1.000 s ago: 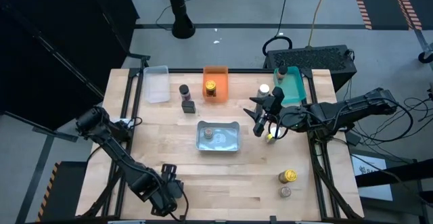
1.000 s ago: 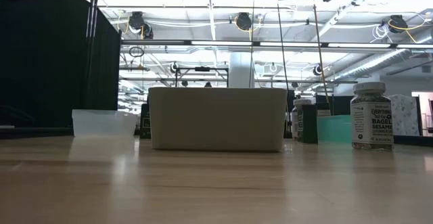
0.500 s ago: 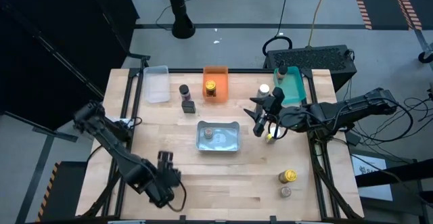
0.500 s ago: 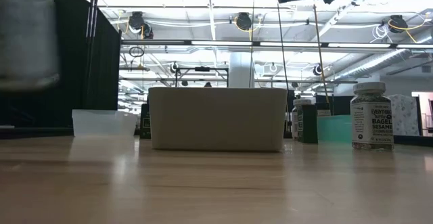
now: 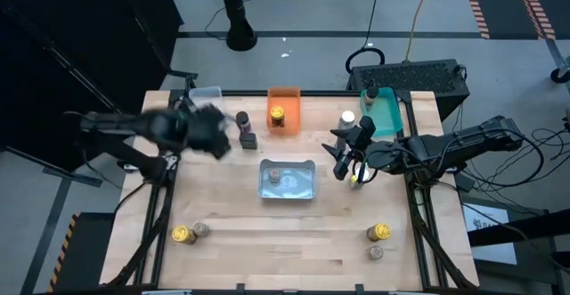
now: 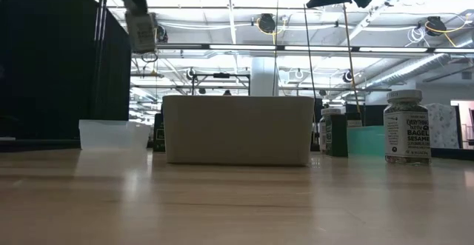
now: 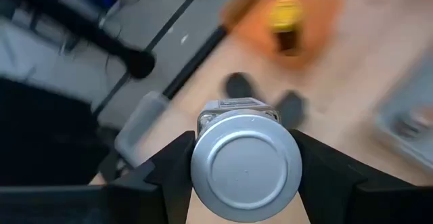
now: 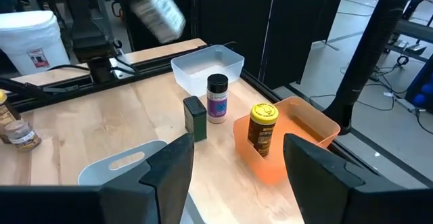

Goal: Sort spices by type
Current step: Put the bottom white seasoning bottle into the transparent bin

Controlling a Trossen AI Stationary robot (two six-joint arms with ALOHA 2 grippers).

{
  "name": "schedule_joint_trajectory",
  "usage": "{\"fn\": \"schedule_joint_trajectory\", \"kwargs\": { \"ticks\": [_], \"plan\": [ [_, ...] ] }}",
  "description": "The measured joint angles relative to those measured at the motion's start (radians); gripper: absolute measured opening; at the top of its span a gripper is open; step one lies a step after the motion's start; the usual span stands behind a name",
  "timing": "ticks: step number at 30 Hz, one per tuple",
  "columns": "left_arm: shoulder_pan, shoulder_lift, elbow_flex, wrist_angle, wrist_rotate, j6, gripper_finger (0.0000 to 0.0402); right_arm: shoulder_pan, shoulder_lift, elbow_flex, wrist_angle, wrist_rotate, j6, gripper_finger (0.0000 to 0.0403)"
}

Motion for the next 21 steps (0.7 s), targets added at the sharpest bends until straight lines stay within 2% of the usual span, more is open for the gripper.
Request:
{"fn": "schedule_joint_trajectory", "kwargs": {
  "ticks": [5,8,11,14,21],
  "plan": [
    [0.319,-0.036,0.000,0.024,0.017,0.041,0.0211,0.000,0.000,0.000,-0.004,0.000,-0.002,0.0210],
    [0.482,-0.035,-0.004,0.101,0.152,0.169,0.0211,0.000,0.000,0.000,-0.012,0.000,-0.003,0.0210],
    [0.618,-0.022,-0.045,0.254,0.305,0.274,0.0211,0.000,0.000,0.000,-0.016,0.000,-0.003,0.0210],
    [0.739,0.006,-0.079,0.319,0.399,0.330,0.0211,0.000,0.000,0.000,-0.017,0.000,-0.003,0.0210],
    [0.950,0.066,-0.154,0.328,0.427,0.447,0.0211,0.000,0.000,0.000,-0.041,0.000,-0.003,0.0210]
  ]
}}
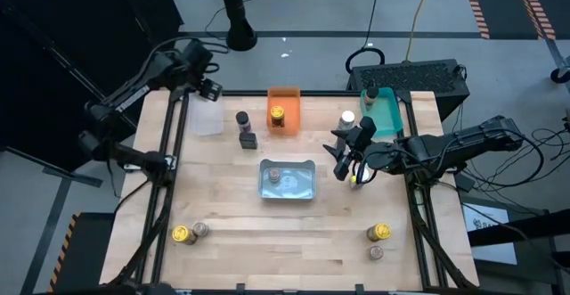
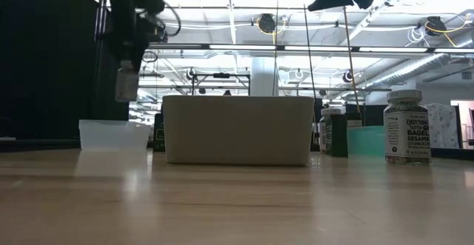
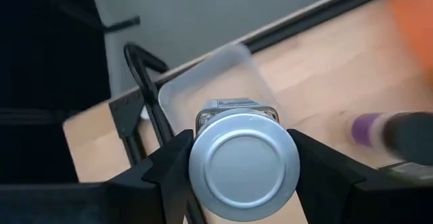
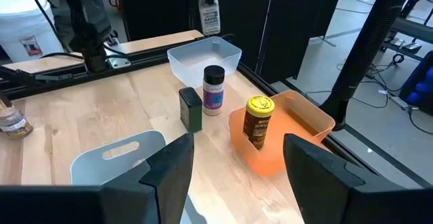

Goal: Sort spices by type
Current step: Put the bottom white seasoning bottle into the transparent bin

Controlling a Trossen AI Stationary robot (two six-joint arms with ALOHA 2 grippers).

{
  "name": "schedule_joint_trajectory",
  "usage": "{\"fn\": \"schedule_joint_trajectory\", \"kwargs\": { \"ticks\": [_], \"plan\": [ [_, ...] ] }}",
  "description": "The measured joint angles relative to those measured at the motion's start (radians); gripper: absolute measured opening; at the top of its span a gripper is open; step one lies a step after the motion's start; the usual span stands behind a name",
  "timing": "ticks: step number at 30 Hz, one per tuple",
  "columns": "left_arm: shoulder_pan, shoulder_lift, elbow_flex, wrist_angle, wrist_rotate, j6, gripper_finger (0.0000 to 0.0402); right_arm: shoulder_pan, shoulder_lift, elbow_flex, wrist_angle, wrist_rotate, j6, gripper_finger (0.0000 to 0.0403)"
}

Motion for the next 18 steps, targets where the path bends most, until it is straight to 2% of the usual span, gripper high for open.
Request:
{"fn": "schedule_joint_trajectory", "kwargs": {
  "ticks": [5,18],
  "plan": [
    [0.115,0.005,-0.067,0.060,0.118,0.023,0.0211,0.000,0.000,0.000,0.000,0.000,0.000,0.0210],
    [0.138,0.011,-0.088,0.107,0.140,0.044,0.0211,0.000,0.000,0.000,0.001,0.000,0.003,0.0210]
  ]
}}
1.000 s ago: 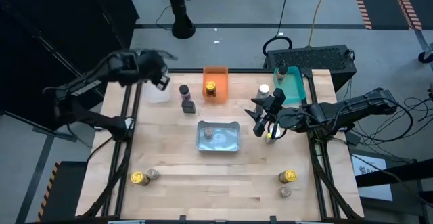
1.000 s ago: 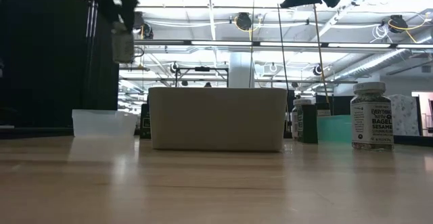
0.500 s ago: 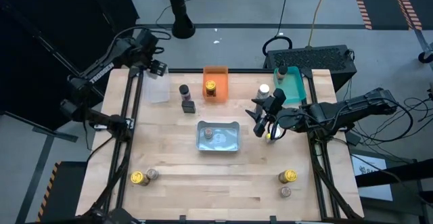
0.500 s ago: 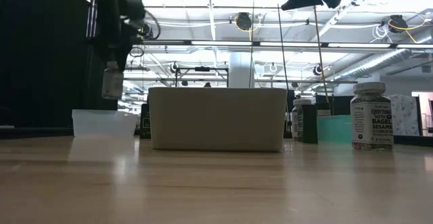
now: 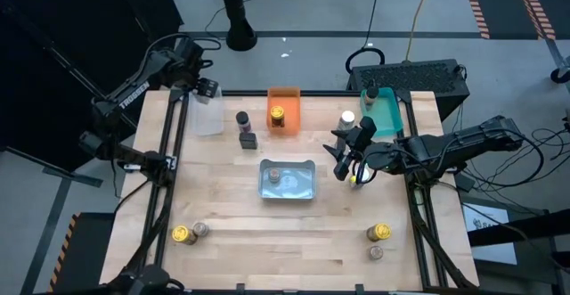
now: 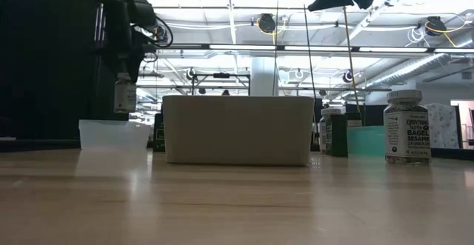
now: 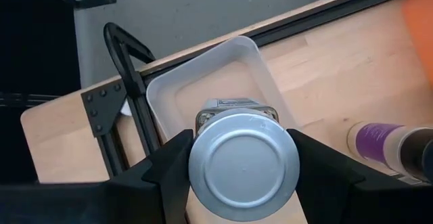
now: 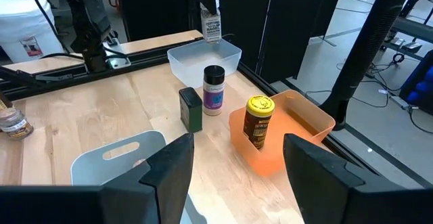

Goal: Sort spices by type
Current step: Put the bottom white seasoning bottle into the transparent bin

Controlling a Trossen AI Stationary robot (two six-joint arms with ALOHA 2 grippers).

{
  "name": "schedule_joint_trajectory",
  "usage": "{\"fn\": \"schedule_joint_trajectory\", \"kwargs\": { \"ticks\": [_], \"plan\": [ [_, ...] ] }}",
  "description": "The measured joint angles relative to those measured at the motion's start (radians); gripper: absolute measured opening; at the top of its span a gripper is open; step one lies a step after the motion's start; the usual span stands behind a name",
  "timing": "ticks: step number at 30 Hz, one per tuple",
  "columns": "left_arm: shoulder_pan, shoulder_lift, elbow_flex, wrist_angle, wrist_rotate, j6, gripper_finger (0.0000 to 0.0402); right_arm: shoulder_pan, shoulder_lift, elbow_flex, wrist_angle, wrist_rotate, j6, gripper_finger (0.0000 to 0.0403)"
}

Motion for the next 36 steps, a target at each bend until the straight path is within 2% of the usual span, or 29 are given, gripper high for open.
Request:
{"fn": "schedule_joint_trajectory", "kwargs": {
  "ticks": [6,11,19,28,36],
  "plan": [
    [0.033,0.054,-0.036,0.075,0.023,0.028,0.0211,0.000,0.000,0.000,0.000,0.000,0.000,0.0210],
    [0.100,0.136,-0.088,0.117,0.112,0.051,0.0211,0.000,0.000,0.000,0.000,0.000,0.003,0.0210],
    [0.111,0.184,-0.129,0.213,0.096,0.061,0.0211,0.000,0.000,0.000,0.000,0.000,0.008,0.0210],
    [0.111,0.185,-0.129,0.226,0.085,0.051,0.0212,0.000,0.000,0.000,-0.001,0.000,0.016,0.0210],
    [0.110,0.185,-0.128,0.229,0.084,0.059,0.0240,0.000,0.000,0.000,-0.002,0.000,0.013,0.0210]
  ]
}}
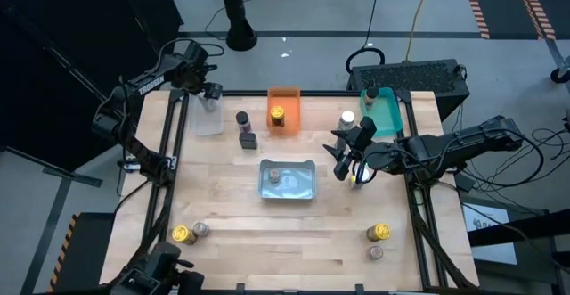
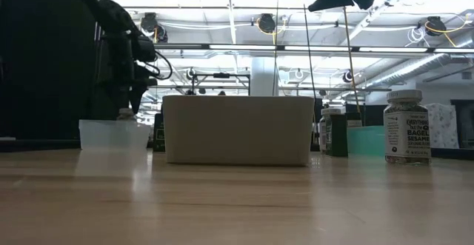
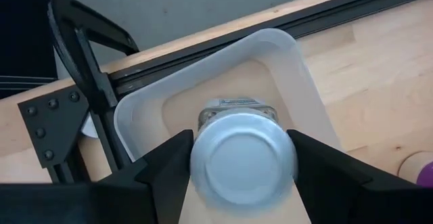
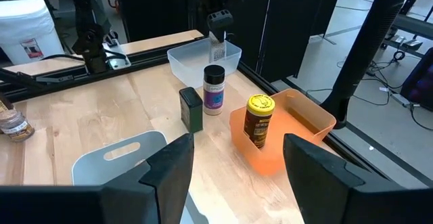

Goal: Sort spices by type
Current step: Put the bottom white seasoning bottle into the transparent bin

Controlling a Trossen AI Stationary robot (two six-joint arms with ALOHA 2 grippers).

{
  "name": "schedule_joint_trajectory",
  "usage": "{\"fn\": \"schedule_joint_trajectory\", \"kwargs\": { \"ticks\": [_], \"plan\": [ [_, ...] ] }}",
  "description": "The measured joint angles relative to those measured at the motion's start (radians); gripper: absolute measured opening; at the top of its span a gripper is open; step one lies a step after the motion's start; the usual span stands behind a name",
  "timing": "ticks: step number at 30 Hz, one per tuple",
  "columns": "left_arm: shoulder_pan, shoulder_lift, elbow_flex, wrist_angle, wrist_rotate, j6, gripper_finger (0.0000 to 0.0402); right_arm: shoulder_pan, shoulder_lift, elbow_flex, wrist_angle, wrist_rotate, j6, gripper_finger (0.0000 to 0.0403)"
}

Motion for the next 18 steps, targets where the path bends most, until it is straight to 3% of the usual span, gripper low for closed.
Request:
{"fn": "schedule_joint_trajectory", "kwargs": {
  "ticks": [18],
  "plan": [
    [0.000,0.000,0.001,0.008,-0.036,0.024,0.0232,0.000,0.000,0.000,-0.001,0.000,-0.001,0.0210]
  ]
}}
